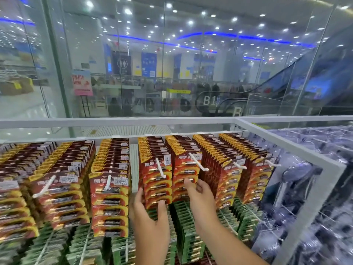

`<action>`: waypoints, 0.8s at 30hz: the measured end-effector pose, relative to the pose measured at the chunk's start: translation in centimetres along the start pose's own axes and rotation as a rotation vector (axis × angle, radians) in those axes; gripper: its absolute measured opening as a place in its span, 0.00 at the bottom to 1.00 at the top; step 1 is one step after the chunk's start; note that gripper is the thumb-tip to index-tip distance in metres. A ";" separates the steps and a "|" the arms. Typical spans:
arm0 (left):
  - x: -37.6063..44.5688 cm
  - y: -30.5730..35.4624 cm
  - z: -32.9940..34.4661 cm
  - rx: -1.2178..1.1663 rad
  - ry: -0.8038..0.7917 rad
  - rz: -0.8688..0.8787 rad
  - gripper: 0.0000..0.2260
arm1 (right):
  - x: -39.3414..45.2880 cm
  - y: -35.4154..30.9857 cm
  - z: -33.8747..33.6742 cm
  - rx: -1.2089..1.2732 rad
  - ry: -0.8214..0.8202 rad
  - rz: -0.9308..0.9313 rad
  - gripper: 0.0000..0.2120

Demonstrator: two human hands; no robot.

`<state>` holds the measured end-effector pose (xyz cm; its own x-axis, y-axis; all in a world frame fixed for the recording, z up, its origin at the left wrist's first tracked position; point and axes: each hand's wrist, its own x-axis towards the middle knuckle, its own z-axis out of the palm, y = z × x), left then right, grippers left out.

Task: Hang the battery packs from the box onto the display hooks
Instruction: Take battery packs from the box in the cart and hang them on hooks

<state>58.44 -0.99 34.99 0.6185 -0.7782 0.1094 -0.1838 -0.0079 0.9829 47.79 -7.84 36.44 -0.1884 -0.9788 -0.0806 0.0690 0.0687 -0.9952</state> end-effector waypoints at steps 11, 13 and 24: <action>-2.0 -3.3 -2.9 -0.013 -0.440 -0.125 0.16 | -5.8 4.2 -4.3 -0.215 -0.132 -0.044 0.25; -2.4 -3.4 -2.8 -0.001 -0.468 -0.153 0.16 | -6.6 5.1 -6.5 -0.203 -0.117 -0.012 0.19; -13.0 -4.0 7.2 0.087 -0.657 -0.207 0.12 | -9.7 9.5 -25.6 -0.110 0.178 0.105 0.13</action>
<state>45.63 4.59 28.54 0.0619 -0.9739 -0.2183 -0.1891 -0.2262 0.9556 25.22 7.23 26.32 -0.3568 -0.9162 -0.1826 -0.0080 0.1985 -0.9801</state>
